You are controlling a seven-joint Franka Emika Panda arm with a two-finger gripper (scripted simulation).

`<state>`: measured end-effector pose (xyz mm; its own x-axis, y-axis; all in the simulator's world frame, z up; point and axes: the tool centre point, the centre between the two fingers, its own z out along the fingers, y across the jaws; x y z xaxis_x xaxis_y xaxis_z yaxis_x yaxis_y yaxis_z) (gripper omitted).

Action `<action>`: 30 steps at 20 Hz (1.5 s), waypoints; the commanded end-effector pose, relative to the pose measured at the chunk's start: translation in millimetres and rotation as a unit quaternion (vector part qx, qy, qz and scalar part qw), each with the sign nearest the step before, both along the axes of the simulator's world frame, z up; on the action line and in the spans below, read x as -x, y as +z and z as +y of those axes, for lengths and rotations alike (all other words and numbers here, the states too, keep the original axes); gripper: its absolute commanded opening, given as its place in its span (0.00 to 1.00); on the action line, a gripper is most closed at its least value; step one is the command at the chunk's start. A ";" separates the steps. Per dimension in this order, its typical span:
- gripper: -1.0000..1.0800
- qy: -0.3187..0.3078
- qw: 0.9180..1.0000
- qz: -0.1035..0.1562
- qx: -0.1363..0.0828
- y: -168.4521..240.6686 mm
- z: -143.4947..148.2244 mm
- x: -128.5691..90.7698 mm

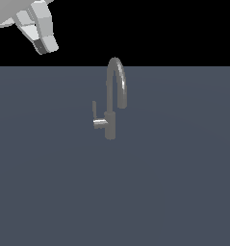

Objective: Turn on the faucet by rotating a designated handle.

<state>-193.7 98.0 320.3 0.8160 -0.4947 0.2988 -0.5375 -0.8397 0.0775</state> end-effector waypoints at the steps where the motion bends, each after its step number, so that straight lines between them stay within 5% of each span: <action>1: 0.00 -0.017 1.000 -0.011 0.005 -9.3 4.9 -7.3; 30: 0.00 -0.170 0.979 -0.101 0.050 -82.5 27.3 -88.5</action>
